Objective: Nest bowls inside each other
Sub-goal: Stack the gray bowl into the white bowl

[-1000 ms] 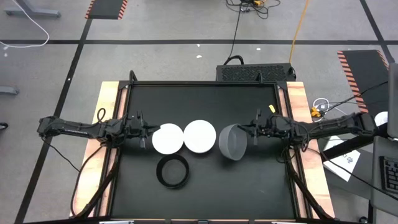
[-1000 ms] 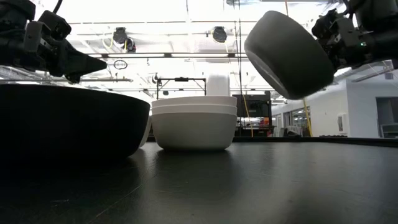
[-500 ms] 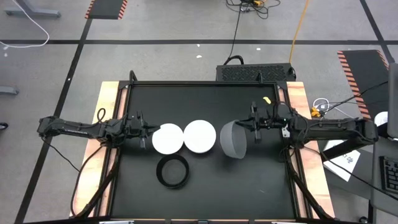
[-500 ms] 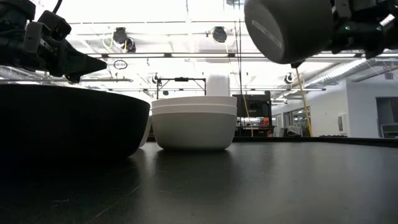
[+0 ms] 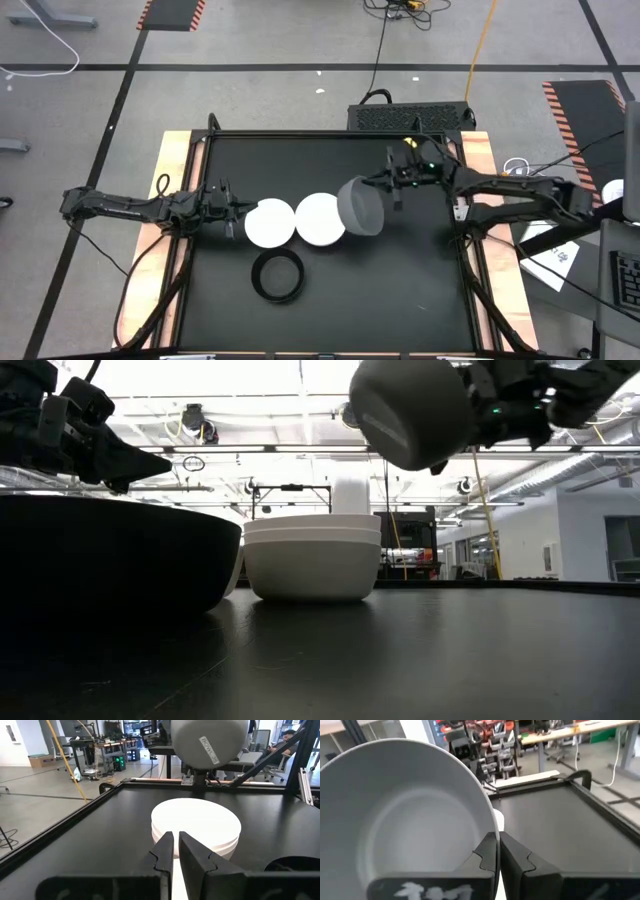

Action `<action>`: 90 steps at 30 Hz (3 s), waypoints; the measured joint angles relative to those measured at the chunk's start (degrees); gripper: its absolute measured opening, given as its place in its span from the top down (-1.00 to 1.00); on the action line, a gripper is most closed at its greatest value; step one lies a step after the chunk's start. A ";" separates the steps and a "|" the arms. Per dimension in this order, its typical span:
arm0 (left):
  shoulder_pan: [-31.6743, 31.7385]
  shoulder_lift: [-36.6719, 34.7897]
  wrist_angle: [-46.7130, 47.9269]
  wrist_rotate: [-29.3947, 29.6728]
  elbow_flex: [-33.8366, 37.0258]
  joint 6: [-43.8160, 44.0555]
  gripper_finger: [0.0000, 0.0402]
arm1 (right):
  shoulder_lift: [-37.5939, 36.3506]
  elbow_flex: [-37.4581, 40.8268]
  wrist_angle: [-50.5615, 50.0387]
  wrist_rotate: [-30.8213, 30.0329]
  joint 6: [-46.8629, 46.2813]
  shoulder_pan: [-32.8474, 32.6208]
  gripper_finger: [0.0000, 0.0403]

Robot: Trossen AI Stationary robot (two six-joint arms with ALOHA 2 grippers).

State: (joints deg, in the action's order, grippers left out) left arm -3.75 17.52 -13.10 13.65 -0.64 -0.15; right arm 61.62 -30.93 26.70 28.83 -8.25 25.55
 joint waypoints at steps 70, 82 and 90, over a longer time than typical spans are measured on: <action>0.04 0.09 1.05 0.33 0.00 0.49 0.85 | 35.87 -36.14 -52.49 -12.34 15.39 -4.67 1.00; 0.04 0.09 1.56 0.33 0.00 0.64 0.85 | 34.49 -35.89 -52.24 -12.74 15.85 -5.36 0.91; 0.04 0.09 2.27 0.33 0.00 0.64 0.85 | 33.53 -35.88 -51.53 -12.51 17.36 -7.47 0.90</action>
State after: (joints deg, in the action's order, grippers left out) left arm -3.70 17.61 -10.83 13.98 -0.64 0.49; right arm 95.15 -66.81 -24.83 16.32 9.11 18.08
